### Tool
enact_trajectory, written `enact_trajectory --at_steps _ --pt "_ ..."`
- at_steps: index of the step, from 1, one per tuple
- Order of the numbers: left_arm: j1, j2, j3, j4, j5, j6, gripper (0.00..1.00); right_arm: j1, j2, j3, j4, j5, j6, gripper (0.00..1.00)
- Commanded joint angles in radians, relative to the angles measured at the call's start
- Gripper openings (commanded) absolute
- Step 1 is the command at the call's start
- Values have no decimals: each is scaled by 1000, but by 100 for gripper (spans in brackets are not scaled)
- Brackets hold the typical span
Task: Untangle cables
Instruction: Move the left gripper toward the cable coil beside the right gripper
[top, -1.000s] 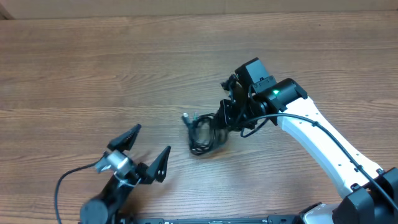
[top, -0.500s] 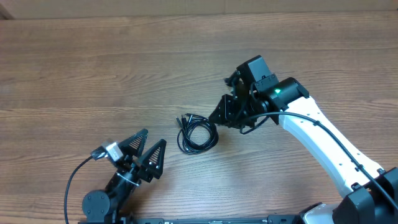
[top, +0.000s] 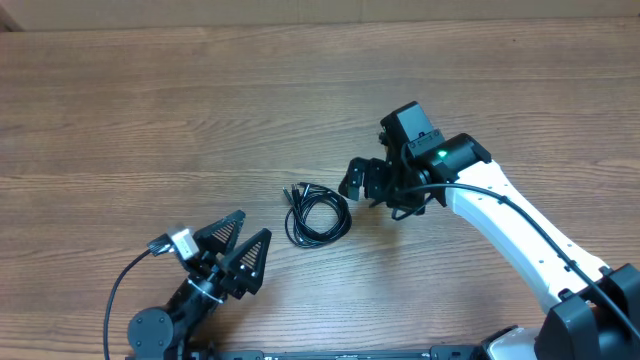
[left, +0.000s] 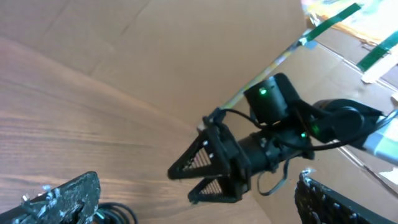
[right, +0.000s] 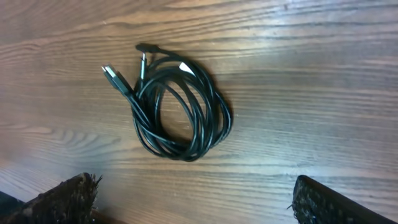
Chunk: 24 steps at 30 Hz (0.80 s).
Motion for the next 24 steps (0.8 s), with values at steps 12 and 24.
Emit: enact_trajectory --at_steps 12,24 --pt "-7 886 931 -969 -7 572 100 2 -1 -2 -3 -38 6 100" --pt "-27 1423 1083 -1156 283 651 100 2 -1 -2 -7 -27 2 82"
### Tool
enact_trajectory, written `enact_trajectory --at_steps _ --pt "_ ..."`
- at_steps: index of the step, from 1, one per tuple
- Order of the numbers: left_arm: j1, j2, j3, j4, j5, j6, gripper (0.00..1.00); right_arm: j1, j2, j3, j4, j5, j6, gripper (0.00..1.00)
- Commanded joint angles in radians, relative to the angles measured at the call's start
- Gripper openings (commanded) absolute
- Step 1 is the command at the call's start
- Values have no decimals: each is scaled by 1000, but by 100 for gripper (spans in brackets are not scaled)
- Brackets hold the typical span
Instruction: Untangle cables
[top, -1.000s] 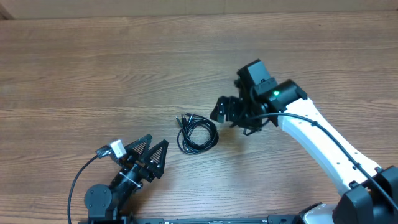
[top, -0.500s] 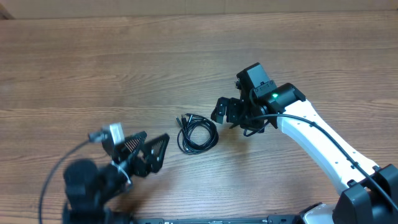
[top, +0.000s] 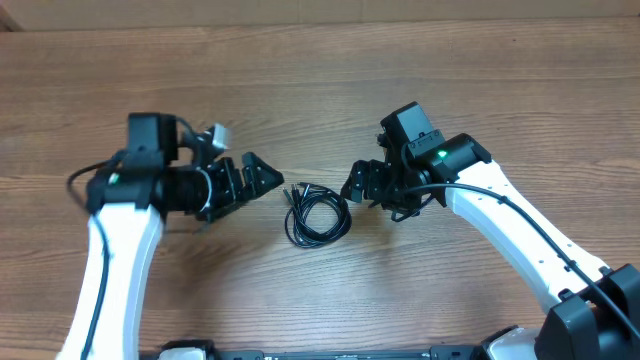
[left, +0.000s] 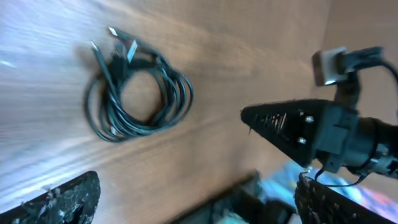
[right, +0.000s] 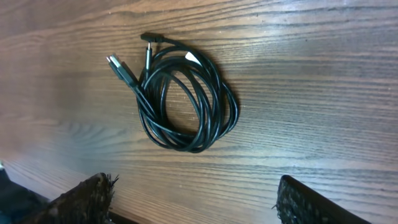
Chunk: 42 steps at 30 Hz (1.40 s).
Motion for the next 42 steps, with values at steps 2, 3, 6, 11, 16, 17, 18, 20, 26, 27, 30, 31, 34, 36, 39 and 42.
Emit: enact_trajectory --at_steps 2,3,6,11,16,17,18,20,26,27,30,31,34,36,39,42 --pt "-38 149 15 -29 188 120 100 2 -1 -2 3 49 0 79" --pt "-48 177 15 -37 190 143 100 2 -1 -2 0 73 0 79" --pt "-93 231 15 -43 185 261 100 3 8 -2 -8 88 0 78" --pt "-200 261 16 -13 -164 56 100 3 68 -2 -6 89 0 73" --pt "-216 261 16 0 -319 6 100 2 126 -2 27 91 -7 69" --pt "-209 261 16 0 -353 -13 100 2 133 -2 31 88 -6 68" --pt "-200 261 16 0 -396 -33 100 2 141 -2 32 81 -7 67" --pt "-184 261 16 -2 -442 -51 100 4 153 -2 39 50 -7 60" --pt "-184 261 6 1 -425 -50 100 37 207 -2 83 40 -55 57" --pt "-188 261 3 1 -420 -50 100 36 213 -2 89 43 -54 56" --pt "-196 261 -7 2 -430 -50 100 36 222 -2 105 43 -49 47" --pt "-199 261 -10 2 -440 -50 100 37 223 -2 113 44 -49 42" --pt "-201 261 -15 1 -463 -50 100 41 223 -3 134 33 -48 37" --pt "-201 261 -15 4 -465 -50 100 49 223 -8 154 27 -48 38" --pt "-201 261 -15 8 -463 -50 100 71 223 -39 198 28 -48 38" --pt "-201 261 -15 5 -463 -50 100 77 223 -73 243 29 -23 35"
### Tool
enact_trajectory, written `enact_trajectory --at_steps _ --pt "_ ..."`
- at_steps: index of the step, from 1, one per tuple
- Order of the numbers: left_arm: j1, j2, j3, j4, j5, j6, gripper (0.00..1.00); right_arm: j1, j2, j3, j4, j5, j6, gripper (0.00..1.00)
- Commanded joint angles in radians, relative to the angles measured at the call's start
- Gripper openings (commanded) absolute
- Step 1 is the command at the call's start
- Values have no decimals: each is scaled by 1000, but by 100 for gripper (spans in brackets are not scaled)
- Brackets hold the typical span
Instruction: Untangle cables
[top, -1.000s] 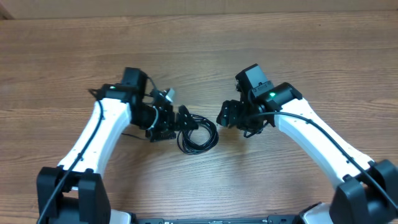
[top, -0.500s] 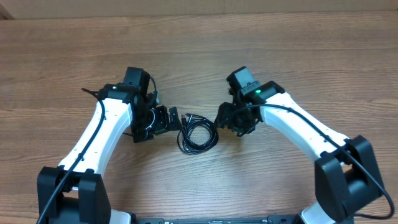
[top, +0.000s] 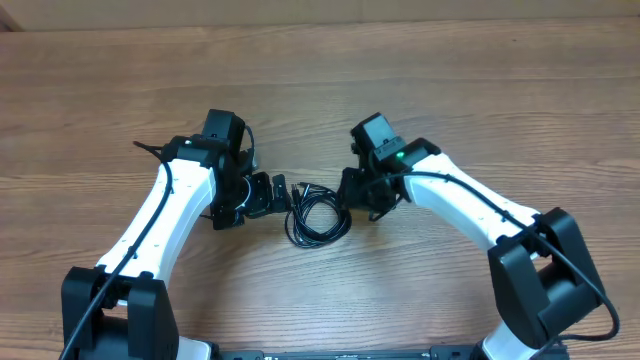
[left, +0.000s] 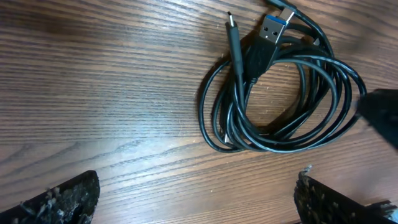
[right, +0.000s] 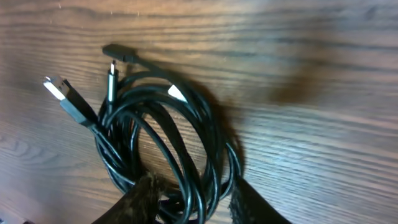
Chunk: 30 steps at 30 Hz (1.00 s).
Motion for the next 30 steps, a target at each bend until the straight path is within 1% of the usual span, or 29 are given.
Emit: enact_trajectory --at_steps 1,4,5,6,7,10,14,16,19,23,27,30 --pt "-9 5 -6 1 -14 -20 100 14 0 -45 37 -7 33 34" --pt "-8 5 -6 3 -14 -21 100 14 0 -48 48 -7 44 30" --pt "-9 5 -6 3 -14 -20 100 14 0 -48 50 -7 43 25" --pt "-8 5 -6 3 -14 -20 100 14 0 -48 50 -7 43 17" --pt "-9 5 -6 4 -14 -21 100 14 0 -47 48 -8 44 4" --pt "-10 5 -6 3 -7 -20 100 14 0 -32 39 -43 42 4" --pt "-21 5 -6 8 3 -17 100 10 -13 47 -14 -151 37 4" --pt "-23 5 -6 16 65 11 100 9 -31 105 -58 -176 32 4" --pt "-23 5 -6 37 224 90 100 9 -68 190 -131 -176 33 4" --pt "-23 5 -6 53 311 92 100 9 -116 285 -213 -197 36 4" --pt "-23 5 -6 78 404 93 100 9 -159 305 -211 -289 36 4" --pt "-23 5 -6 99 423 94 100 9 -173 305 -163 -405 36 4"
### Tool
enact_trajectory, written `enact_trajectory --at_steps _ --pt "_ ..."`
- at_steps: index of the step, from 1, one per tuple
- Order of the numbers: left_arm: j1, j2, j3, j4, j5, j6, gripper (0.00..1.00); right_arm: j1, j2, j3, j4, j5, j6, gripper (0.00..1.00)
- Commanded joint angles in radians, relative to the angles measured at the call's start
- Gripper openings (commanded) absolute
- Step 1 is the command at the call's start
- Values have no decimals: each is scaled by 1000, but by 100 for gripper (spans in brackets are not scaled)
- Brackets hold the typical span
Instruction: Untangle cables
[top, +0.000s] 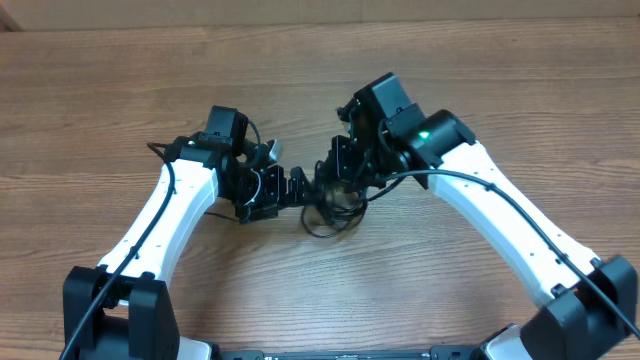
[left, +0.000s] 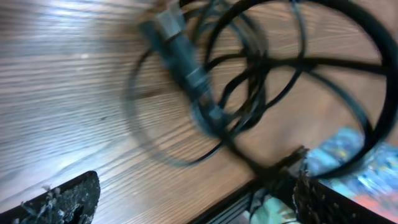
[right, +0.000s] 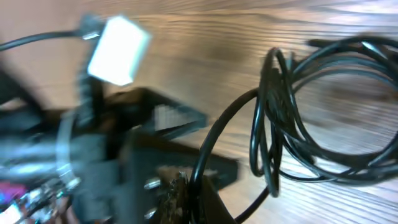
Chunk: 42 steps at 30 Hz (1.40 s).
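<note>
A black cable coil (top: 335, 215) with USB plugs lies at the table's middle, partly lifted. My right gripper (top: 335, 172) stands above its left part and, in the right wrist view, the right gripper (right: 196, 202) is shut on one strand, the loops (right: 311, 124) hanging beyond it. My left gripper (top: 296, 188) is just left of the coil. In the left wrist view the left gripper (left: 199, 208) is open, its fingers (left: 59, 199) wide apart, with the blurred loops (left: 249, 81) and a plug (left: 177, 50) ahead of it.
The wooden table (top: 150, 80) stretches out on all sides of the two arms. Its front edge (left: 249, 180) shows in the left wrist view, with coloured clutter beyond it. The left gripper's finger (right: 168, 118) appears close to the right gripper.
My right gripper, then low over the flat coil with its fingers around the coil's edge, is now shut on a strand and higher. The coil has been pulled out of shape. The left gripper is closer to it.
At first the coil lay flat, my right gripper open beside it and the left arm folded at the front left. Then the left arm was out to the coil's left. Both grippers then stood at the coil, and now the right one holds a strand.
</note>
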Motion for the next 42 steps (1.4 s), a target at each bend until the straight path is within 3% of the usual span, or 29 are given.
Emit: enact_trajectory --at_steps 1,9,14,22,29,37,42 --pt "-9 4 -5 19 84 27 100 -6 -29 24 55 -192 -3 4" --pt "-9 4 -5 53 57 10 100 -9 -39 31 97 -267 4 4" --pt "-9 4 -5 55 -127 -120 97 -22 -69 96 78 -267 4 4" --pt "-9 4 -5 75 -161 -132 97 -89 -108 246 -23 -267 3 4" --pt "-9 4 -5 57 -348 -182 95 -172 -129 373 -84 -256 -1 4" --pt "-8 5 -6 21 -431 -198 98 -319 -130 536 -315 20 -29 4" --pt "-8 5 -6 20 -484 -225 93 -371 -128 543 -457 231 -34 4"
